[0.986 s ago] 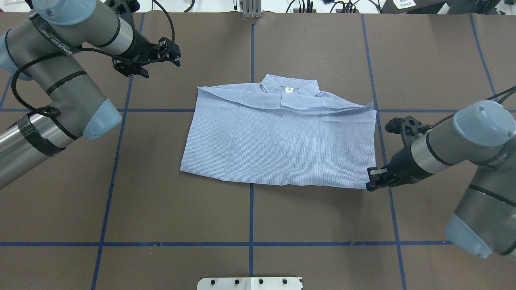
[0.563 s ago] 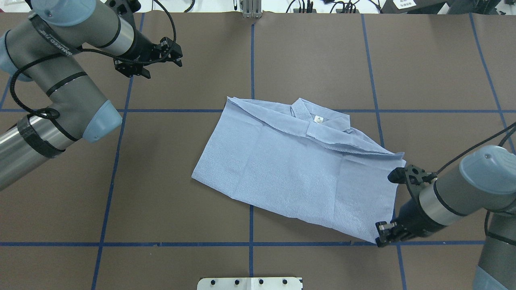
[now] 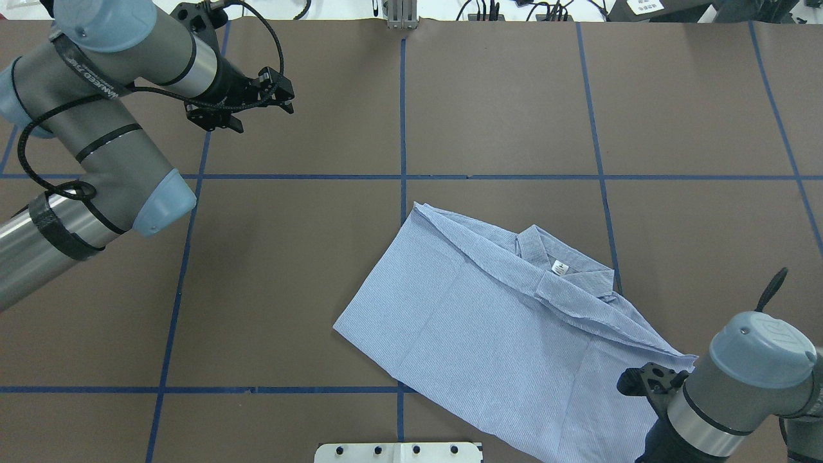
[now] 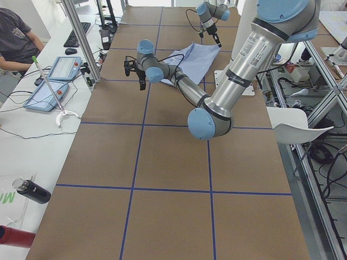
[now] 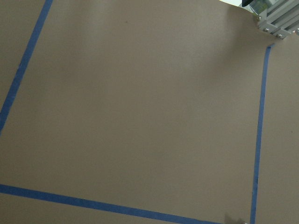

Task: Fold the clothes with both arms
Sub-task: 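Drag the folded shirt with the right gripper toward the robot, then release the shirt with the right gripper while the left gripper moves to its corner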

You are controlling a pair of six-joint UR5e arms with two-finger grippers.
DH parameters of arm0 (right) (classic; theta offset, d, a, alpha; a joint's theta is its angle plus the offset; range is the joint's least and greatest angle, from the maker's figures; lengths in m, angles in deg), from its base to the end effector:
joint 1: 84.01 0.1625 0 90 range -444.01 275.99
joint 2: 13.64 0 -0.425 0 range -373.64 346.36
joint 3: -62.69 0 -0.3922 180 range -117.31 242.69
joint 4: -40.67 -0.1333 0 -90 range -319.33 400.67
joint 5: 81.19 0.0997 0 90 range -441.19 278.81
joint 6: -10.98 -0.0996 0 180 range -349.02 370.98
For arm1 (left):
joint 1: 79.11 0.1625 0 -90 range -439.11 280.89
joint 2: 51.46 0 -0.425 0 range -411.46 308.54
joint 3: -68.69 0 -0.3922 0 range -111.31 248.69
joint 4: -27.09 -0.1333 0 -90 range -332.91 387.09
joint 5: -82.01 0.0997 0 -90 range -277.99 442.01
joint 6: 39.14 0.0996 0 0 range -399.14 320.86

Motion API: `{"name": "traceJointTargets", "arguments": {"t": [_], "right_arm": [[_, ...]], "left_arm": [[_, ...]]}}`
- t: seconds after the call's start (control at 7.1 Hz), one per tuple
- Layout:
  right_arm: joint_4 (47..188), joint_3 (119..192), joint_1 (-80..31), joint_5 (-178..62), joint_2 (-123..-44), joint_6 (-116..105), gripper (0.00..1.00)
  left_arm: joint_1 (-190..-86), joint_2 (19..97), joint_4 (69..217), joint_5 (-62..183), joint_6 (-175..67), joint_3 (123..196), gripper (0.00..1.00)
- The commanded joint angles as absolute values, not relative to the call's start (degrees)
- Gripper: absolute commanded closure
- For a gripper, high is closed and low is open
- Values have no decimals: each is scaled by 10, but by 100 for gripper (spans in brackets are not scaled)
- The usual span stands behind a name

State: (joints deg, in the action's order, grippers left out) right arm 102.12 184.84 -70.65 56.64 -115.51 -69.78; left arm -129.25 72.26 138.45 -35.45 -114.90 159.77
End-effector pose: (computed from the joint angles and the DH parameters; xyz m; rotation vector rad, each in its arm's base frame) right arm -0.3720 -0.1495 0.4114 -0.6092 -0.9369 -0.2910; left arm 0.3732 -0.5833 0.2586 0.1398 1.0502 -0.3325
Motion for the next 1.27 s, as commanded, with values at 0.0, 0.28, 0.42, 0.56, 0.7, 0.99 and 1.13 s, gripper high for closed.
{"name": "traceJointTargets", "arguments": {"t": [0.0,0.28,0.42,0.56,0.7,0.99,1.13], "right_arm": [[1021,1848,-708,560,-1161,-749,1],[1020,1847,-608,559,-1133,-750,0],[1020,1843,-550,557,-1099,-745,0],[1020,1841,-490,556,-1067,-739,0],[1021,1837,-439,556,-1045,-726,0],[1020,1833,-371,556,-1022,-670,0],[1021,1832,-357,556,-1015,-665,0]], "left_arm": [[-1272,722,1385,-336,-1149,1600,1],[-1228,707,1385,-336,-1159,1637,1],[-1202,685,1385,-336,-1199,1669,1],[-1169,683,1385,-330,-1242,1681,2],[-1122,685,1385,-306,-1294,1683,2],[-1055,683,1387,-266,-1354,1694,3],[-1027,682,1387,-252,-1366,1692,6]]}}
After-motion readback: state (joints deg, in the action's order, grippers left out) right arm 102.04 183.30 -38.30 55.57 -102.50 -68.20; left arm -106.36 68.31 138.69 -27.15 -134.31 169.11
